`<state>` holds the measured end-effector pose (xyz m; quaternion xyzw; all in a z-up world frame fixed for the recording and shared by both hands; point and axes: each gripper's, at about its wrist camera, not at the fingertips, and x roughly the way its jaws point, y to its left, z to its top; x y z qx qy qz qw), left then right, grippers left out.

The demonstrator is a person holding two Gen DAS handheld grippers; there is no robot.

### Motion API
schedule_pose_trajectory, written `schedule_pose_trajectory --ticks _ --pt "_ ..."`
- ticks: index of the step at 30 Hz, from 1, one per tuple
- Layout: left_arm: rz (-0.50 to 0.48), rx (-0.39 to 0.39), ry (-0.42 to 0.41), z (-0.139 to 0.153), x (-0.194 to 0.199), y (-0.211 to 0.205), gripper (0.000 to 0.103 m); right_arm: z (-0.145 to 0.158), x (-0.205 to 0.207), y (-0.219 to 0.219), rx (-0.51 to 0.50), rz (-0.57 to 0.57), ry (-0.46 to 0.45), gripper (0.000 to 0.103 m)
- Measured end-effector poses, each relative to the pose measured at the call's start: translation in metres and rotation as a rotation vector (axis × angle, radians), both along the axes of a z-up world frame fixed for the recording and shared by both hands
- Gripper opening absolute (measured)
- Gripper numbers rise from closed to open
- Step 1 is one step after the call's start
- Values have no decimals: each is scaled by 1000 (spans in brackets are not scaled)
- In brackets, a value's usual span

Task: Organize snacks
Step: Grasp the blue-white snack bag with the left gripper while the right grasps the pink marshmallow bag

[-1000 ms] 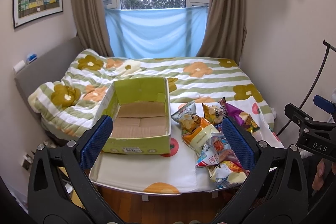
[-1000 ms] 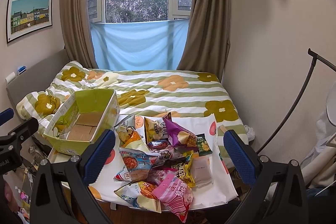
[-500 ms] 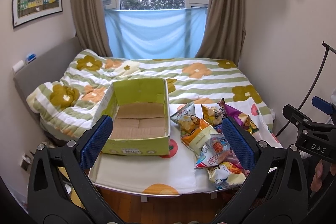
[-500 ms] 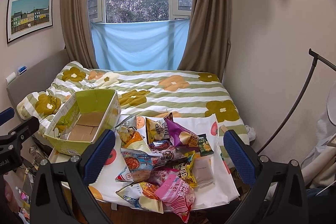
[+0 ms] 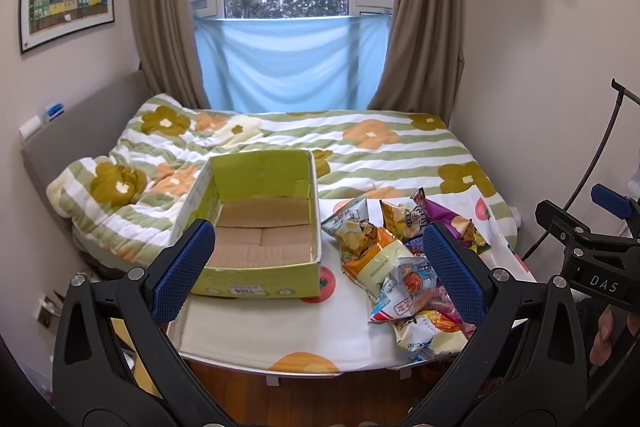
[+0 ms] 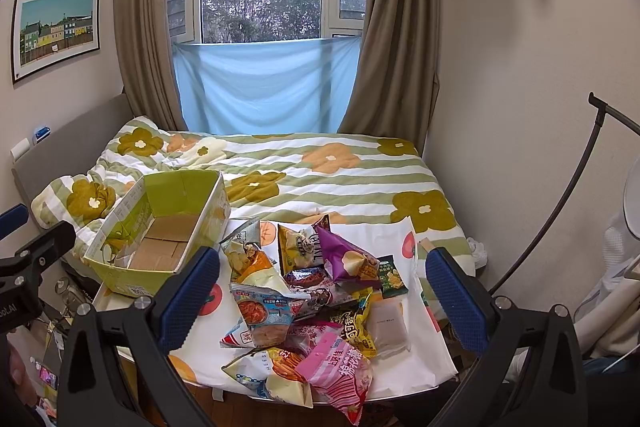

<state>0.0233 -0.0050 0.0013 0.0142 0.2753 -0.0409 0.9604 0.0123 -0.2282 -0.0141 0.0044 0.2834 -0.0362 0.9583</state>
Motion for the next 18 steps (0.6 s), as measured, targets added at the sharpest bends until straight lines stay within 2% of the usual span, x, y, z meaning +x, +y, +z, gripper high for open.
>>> schedule_pose_trajectory --ticks 5,8,14,18 --pt "-40 7 36 -3 13 -2 103 -1 1 4 16 -4 23 103" --pt "-94 10 66 -14 28 -5 103 -8 4 4 32 -12 52 103" --pt "-239 -19 180 -62 65 -19 103 -37 5 -8 73 -42 137 103" --pt "-313 -26 262 -100 85 -35 103 -72 6 -19 109 -61 216 103"
